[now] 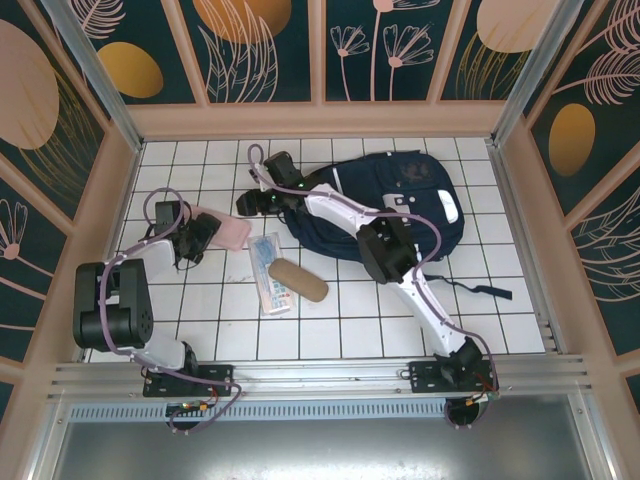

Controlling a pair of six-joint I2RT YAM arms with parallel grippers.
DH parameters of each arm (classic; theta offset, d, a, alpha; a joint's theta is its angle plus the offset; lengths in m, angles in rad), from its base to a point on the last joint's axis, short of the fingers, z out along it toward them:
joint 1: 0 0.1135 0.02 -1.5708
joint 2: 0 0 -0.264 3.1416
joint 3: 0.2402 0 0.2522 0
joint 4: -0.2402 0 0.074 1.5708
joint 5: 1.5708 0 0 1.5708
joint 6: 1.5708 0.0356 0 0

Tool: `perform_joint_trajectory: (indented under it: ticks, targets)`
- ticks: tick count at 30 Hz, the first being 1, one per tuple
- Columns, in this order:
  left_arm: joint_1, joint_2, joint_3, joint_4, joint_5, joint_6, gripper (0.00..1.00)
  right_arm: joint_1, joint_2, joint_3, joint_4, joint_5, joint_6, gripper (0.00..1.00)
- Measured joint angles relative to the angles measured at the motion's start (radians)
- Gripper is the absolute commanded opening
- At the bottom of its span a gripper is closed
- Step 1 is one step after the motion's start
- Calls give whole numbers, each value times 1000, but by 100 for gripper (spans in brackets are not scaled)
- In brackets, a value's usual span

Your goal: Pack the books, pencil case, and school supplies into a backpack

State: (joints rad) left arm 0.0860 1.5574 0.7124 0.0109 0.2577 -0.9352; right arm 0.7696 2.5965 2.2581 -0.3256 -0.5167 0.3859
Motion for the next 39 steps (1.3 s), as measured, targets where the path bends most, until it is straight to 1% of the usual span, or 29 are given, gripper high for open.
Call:
perform_joint_trajectory:
  ticks: [6, 9, 14, 20, 24, 27, 30, 35, 37, 39]
  targets:
    - [2, 63, 4, 40, 27, 33, 64, 9, 39, 2, -19, -17, -18, 57]
    - [6, 85, 19, 49, 51, 60, 62, 13, 40, 2, -19, -43, -18, 57]
    - [8, 108, 36, 63, 87, 87, 62, 16, 40, -2, -14, -127, -2, 55]
    - [5, 138, 57, 80, 114, 98, 61, 14, 41, -35, 27, -249, 68, 54]
    - [4, 146, 57, 106, 121, 101, 50, 6, 42, -46, 47, -272, 103, 54]
    - [4, 155, 56, 150, 135, 106, 34, -6, 42, -47, 50, -274, 115, 54]
    - [4, 154, 58, 196, 149, 113, 33, -14, 42, -47, 49, -270, 119, 54]
    - [4, 152, 58, 207, 152, 113, 30, -15, 42, -49, 50, -267, 121, 56]
    - [4, 139, 57, 206, 153, 113, 25, -15, 39, -52, 51, -266, 121, 59]
    - [3, 125, 57, 201, 159, 113, 23, -13, 25, -70, 57, -252, 118, 60]
